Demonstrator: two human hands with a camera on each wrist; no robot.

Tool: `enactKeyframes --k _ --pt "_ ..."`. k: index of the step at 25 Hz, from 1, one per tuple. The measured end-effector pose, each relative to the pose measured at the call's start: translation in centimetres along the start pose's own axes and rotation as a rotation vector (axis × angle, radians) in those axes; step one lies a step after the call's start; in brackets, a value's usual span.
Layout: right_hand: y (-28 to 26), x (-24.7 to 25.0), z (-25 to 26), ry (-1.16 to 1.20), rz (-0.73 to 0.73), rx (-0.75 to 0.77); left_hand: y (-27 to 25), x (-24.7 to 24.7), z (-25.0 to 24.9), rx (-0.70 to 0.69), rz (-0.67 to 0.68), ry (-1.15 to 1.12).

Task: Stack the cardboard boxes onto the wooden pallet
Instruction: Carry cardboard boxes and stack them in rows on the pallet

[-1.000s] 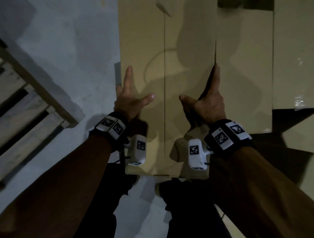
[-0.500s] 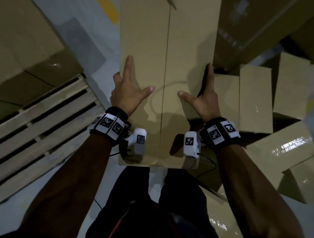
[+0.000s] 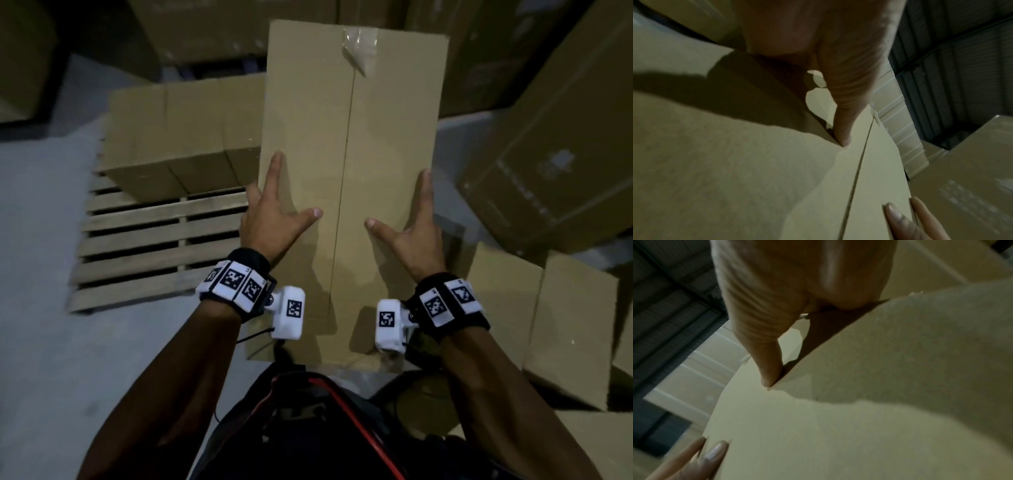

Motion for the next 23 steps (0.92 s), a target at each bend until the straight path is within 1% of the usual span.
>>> enactKeyframes --k 4,9,12,14,16,21,23 --pt "-3.3 -4.6 4.6 0.012 0.149 0.103 -5.1 5.5 4.7 0.110 -0.113 0.014" --pt "-7.0 -13.1 8.8 -0.025 0.332 0.192 -10.3 11.4 12.6 0.265 -0.270 -0.010" --pt "-9.1 -19.3 11.2 -0.035 0.421 0.208 -12.5 14.9 18.2 0.350 -0.340 -0.035" --pt "-10.9 -24.1 12.5 -0.032 0.479 0.213 -13.5 17.3 22.4 0.402 -0.370 -0.050" --pt "-12.9 -29.9 13.8 -0.031 0.529 0.219 -14.4 20.2 27.6 0.444 -0.405 -0.062" --pt "-16.9 -42.5 16.7 0.028 0.615 0.223 -15.3 26.9 38.5 0.500 -0.438 -0.068" --pt "-17.8 -46.4 17.9 0.036 0.639 0.229 -15.0 29.3 41.7 0.514 -0.442 -0.066"
Point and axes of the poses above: each hand's wrist, its own y-axis towards the middle knuckle, its own x-axis out of the back of the hand, z = x × y, the point moved 7 cm from there along y, towards the middle knuckle, and after that the axes turned 14 degrees about y, right-handed, at the moved point
